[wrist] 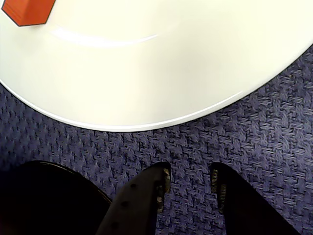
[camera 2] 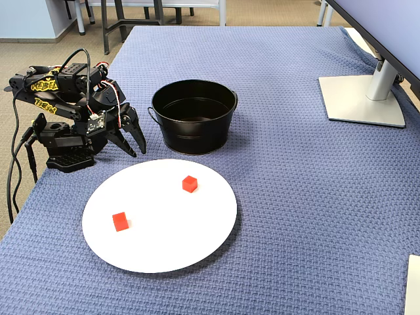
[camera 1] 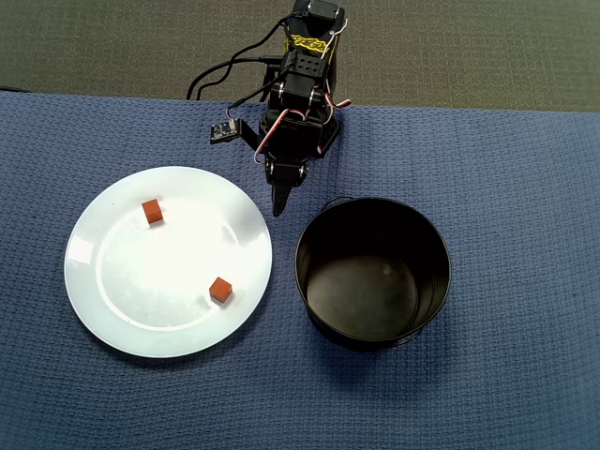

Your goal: Pick up the red cubes from the white plate and place them in the black recipient

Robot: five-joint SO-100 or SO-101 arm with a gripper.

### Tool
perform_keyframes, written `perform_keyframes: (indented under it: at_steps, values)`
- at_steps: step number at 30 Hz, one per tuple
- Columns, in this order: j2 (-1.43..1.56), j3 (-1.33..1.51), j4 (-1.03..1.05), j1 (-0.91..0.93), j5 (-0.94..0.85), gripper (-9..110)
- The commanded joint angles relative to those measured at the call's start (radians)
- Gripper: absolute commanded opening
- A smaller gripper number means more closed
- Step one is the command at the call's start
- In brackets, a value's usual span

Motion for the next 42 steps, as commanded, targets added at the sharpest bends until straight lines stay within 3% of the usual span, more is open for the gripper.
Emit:
perform_keyframes:
  at_steps: [1,5,11,20,26,36,42]
  values:
    - [-0.064,-0.152,-0.005,0.052,-0.026,9]
    - [-0.078,-0.184,0.000,0.055,-0.017,19]
    - [-0.172,-0.456,0.183,0.123,-0.008,20]
    - [-0.785,-0.719,-0.098,0.331,-0.044,22]
    - [-1.089,-0.937,-0.075,0.342,0.075,21]
    - [-1.387,-1.315,0.166,0.244,0.405,20]
    - [-1.514,-1.437,0.212,0.193,0.462,20]
